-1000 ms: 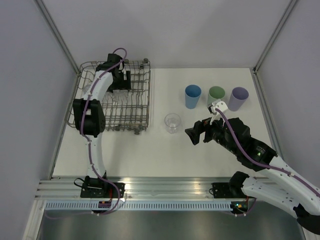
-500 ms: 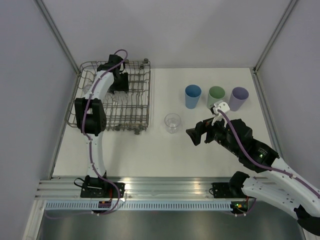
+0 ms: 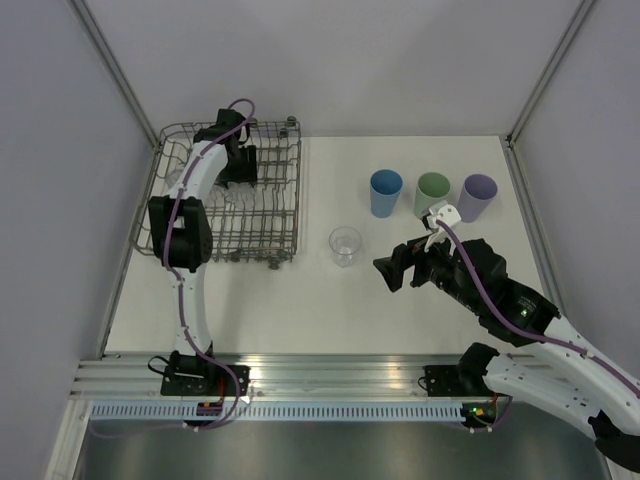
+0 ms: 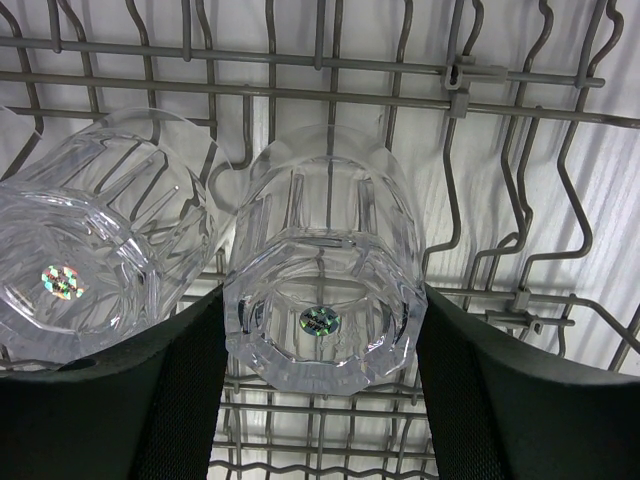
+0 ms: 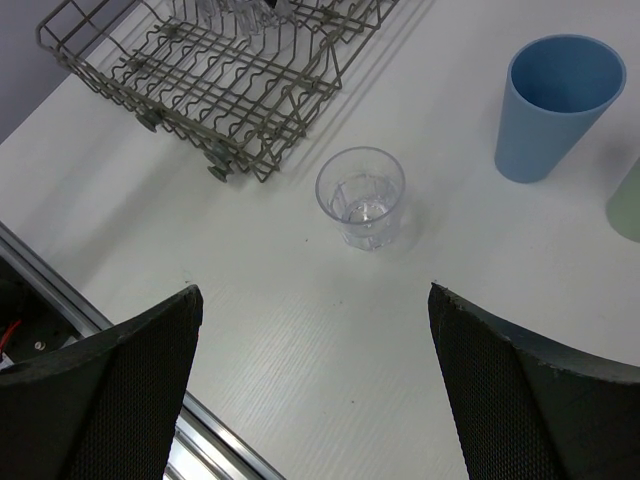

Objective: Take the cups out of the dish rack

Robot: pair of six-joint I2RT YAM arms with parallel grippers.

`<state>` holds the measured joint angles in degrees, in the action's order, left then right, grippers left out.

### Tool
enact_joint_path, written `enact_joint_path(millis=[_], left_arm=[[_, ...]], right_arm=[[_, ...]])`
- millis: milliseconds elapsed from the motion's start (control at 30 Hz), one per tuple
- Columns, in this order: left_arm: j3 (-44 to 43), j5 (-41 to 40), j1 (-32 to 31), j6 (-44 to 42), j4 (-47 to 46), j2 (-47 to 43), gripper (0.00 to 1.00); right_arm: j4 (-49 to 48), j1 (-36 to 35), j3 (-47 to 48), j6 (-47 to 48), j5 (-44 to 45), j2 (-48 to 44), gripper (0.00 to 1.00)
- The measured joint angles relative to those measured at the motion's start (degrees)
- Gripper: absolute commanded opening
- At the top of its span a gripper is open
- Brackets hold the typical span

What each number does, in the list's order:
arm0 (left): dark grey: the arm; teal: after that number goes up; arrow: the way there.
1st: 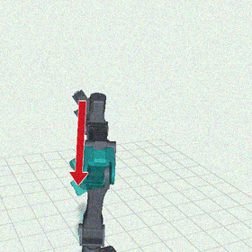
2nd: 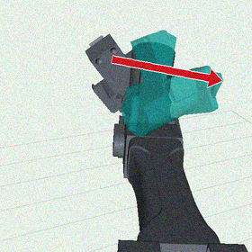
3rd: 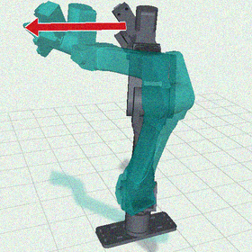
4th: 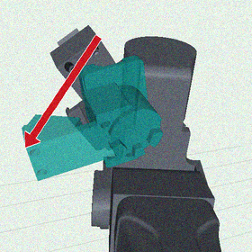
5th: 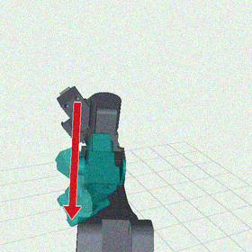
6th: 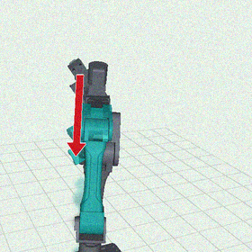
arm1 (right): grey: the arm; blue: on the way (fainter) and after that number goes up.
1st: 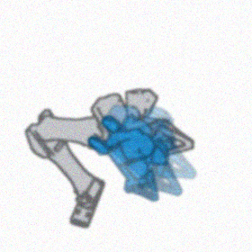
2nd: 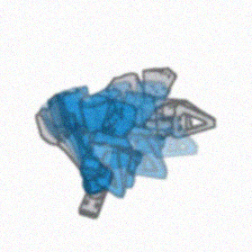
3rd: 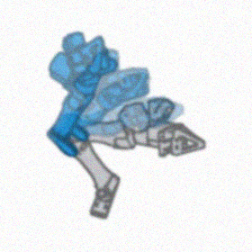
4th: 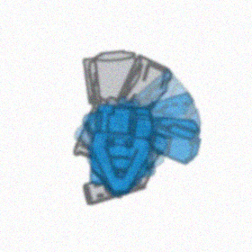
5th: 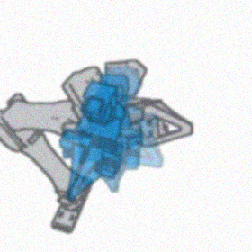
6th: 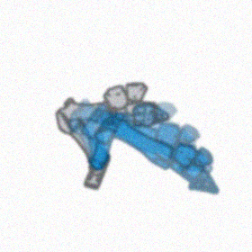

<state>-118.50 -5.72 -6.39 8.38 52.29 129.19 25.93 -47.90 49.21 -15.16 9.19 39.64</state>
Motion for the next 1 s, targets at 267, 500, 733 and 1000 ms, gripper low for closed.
enact_joint_path(millis=[267, 500, 733, 1000], left_arm=[[0.0, 2.3, 0.0, 0.1, 2.0, -6.3, 0.02], [0.2, 8.4, 0.0, 1.9, 1.8, -17.2, 0.02], [15.6, 21.1, 0.0, 8.0, -7.1, -36.2, 0.02], [45.2, 40.5, 0.0, 25.6, -32.6, -60.2, 0.02]], right_arm=[[0.4, 0.0, 0.0, 0.3, 0.3, 0.0, 0.98], [0.3, 0.0, 0.0, 0.2, 0.3, 0.1, 0.98], [-2.4, 0.0, -0.5, -2.3, 0.3, -0.7, 0.98], [-11.9, 0.0, -2.6, -7.6, -6.9, -2.4, 0.98]])
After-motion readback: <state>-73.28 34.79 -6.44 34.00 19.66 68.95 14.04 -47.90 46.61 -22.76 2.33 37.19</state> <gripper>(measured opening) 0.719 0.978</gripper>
